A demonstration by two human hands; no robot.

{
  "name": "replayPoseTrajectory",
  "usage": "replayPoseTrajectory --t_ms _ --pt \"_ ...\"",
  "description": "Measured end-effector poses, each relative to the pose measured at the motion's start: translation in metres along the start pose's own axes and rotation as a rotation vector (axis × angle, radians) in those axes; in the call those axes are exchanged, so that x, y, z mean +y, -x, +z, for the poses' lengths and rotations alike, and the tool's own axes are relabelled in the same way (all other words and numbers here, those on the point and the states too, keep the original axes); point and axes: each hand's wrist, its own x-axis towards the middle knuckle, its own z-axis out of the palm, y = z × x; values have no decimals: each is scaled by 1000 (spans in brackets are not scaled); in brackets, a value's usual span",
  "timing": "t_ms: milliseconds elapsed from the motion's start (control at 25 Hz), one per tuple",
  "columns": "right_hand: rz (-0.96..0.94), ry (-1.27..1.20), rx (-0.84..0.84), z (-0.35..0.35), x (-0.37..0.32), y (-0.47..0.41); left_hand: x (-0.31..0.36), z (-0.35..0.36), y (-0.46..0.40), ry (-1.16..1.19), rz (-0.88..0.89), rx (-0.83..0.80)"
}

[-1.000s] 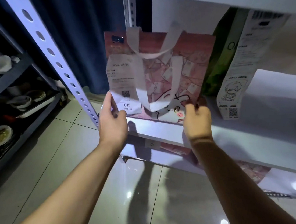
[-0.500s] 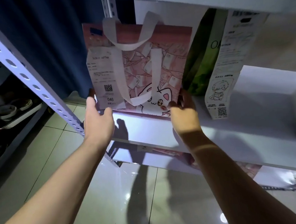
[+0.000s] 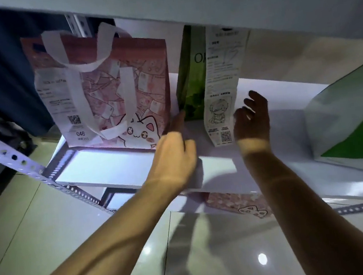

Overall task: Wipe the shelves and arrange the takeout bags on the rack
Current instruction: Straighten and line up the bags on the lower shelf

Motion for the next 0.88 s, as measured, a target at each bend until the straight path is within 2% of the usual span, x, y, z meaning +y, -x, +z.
replayPoseTrajectory --t_ms 120,240,440,520,640,680,880 --pt "53 10 -190 -1 -9 -21 20 15 -29 68 -68 -31" --pt "49 29 -282 -4 -10 -31 37 22 -56 115 -127 37" --pt "-5 -48 -373 -12 -5 -27 37 36 -62 300 -34 -13" --pt "-27 -46 -344 -14 1 -24 34 44 -60 268 -60 -28" --pt "3 -33 -79 -24 5 -37 37 48 -61 234 -94 46" --pt "22 -21 -66 -28 4 -45 38 46 -63 225 -93 67" --pt "36 54 -301 -18 -17 -74 47 40 -67 236 -57 67"
